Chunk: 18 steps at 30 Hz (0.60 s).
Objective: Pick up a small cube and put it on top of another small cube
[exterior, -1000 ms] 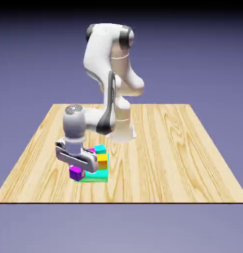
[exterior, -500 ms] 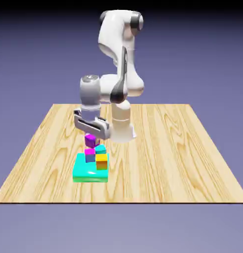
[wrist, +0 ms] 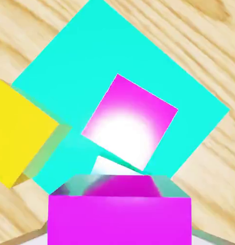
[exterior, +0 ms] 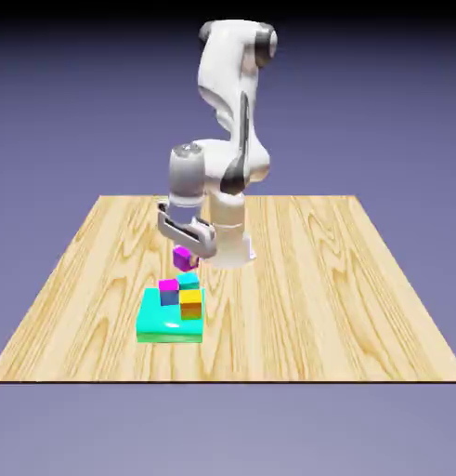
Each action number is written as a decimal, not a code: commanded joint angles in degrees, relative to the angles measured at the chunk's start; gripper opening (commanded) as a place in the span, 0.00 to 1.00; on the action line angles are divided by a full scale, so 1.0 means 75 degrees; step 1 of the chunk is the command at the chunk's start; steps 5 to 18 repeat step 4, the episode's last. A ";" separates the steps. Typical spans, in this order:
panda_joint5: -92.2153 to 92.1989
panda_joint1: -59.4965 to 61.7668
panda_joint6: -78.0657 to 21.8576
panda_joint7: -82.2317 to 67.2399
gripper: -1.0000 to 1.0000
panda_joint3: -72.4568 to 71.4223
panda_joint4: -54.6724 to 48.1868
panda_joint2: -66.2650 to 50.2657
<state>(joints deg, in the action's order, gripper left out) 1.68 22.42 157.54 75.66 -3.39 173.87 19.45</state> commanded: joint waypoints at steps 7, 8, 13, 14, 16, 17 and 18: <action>-0.0003 -0.0002 -0.0035 -0.0003 1.00 0.0001 -0.0003 0.0028; -0.0003 -0.0002 -0.0035 -0.0003 1.00 0.0001 -0.0003 0.0028; -0.0003 -0.0002 -0.0035 -0.0003 1.00 0.0001 -0.0003 0.0028; -0.0003 -0.0002 -0.0035 -0.0003 1.00 0.0001 -0.0003 0.0028; -0.0003 -0.0002 -0.0035 -0.0003 1.00 0.0001 -0.0003 0.0028; -0.0003 -0.0002 -0.0035 -0.0003 1.00 0.0001 -0.0003 0.0028; -0.0003 -0.0002 -0.0035 -0.0003 1.00 0.0001 -0.0003 0.0028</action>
